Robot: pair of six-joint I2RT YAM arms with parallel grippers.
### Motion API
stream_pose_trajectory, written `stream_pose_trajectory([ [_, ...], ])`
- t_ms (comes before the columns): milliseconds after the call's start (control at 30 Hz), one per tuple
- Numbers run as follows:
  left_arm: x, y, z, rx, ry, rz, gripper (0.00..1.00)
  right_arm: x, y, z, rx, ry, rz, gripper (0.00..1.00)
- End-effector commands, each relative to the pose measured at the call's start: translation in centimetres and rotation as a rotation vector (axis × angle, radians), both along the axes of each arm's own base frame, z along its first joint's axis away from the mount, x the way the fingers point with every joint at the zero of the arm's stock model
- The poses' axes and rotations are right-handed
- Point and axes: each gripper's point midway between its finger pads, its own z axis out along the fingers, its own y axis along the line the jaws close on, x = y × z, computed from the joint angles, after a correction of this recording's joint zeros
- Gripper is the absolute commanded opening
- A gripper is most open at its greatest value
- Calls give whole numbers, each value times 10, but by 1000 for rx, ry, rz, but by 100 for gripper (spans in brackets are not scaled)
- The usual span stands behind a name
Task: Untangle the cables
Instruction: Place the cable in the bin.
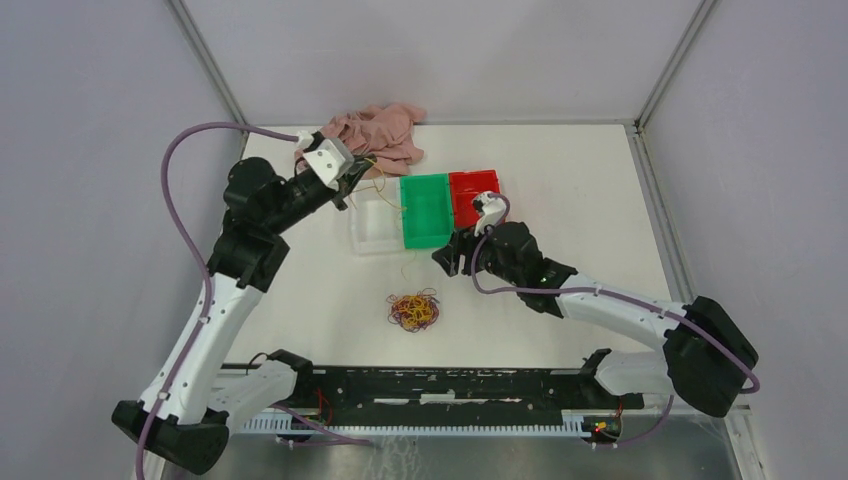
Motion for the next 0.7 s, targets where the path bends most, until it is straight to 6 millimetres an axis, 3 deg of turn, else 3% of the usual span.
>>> stream_pose_trajectory([
  [0, 34, 9, -31, 117, -37, 110, 3, 20, -16, 30, 45, -42, -79, 69],
  [100, 53, 11, -41, 147, -38, 151, 3, 23, -24, 32, 42, -42, -94, 69],
  [267, 69, 10, -24, 113, -53, 189, 3, 21, -31, 33, 40, -35, -103, 69],
  [667, 69, 19, 22, 72, -140, 242, 3, 24, -33, 22, 28, 6, -106, 69],
])
